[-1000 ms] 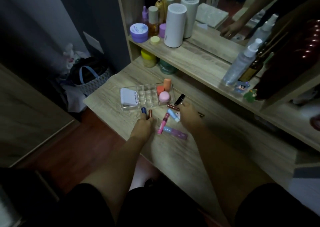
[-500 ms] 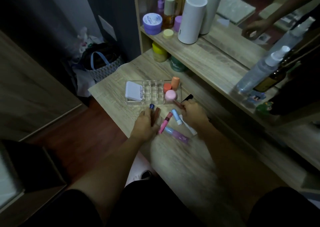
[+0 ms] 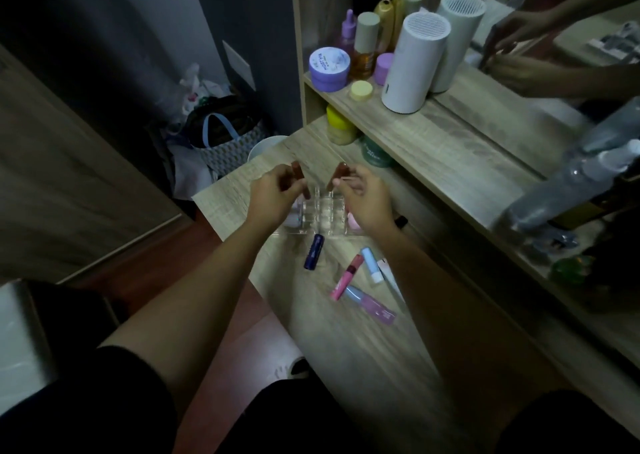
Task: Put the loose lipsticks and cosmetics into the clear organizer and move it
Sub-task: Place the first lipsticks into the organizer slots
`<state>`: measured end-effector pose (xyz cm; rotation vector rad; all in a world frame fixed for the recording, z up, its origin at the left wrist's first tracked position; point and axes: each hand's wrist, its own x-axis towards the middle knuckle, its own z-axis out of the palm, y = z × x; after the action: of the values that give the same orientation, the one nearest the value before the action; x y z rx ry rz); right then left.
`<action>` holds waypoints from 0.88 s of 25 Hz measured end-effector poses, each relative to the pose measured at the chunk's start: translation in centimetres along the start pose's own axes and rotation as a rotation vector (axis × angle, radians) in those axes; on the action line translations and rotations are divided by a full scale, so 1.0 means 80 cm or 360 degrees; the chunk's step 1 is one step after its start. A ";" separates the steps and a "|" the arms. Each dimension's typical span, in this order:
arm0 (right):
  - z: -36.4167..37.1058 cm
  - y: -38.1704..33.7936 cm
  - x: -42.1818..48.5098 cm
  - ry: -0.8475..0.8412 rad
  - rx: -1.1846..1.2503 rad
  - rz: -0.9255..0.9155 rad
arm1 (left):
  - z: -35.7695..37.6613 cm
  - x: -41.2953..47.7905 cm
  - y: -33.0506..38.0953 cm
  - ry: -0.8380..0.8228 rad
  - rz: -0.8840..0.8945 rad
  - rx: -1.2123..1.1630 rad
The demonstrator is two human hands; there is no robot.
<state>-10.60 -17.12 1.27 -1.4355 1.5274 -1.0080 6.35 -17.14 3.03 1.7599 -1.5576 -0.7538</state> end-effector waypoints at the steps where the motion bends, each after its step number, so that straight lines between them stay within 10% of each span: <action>1: 0.006 0.002 0.007 0.0007 -0.0076 -0.0004 | 0.001 0.009 -0.001 -0.0020 0.0056 0.0055; 22: 0.026 0.025 0.019 -0.0184 -0.0447 0.0027 | 0.025 0.031 -0.022 -0.0290 0.0067 0.0322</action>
<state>-9.49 -18.61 -1.35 -1.6396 1.6402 -0.7068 6.16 -19.69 0.43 1.8371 -1.8430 -0.7769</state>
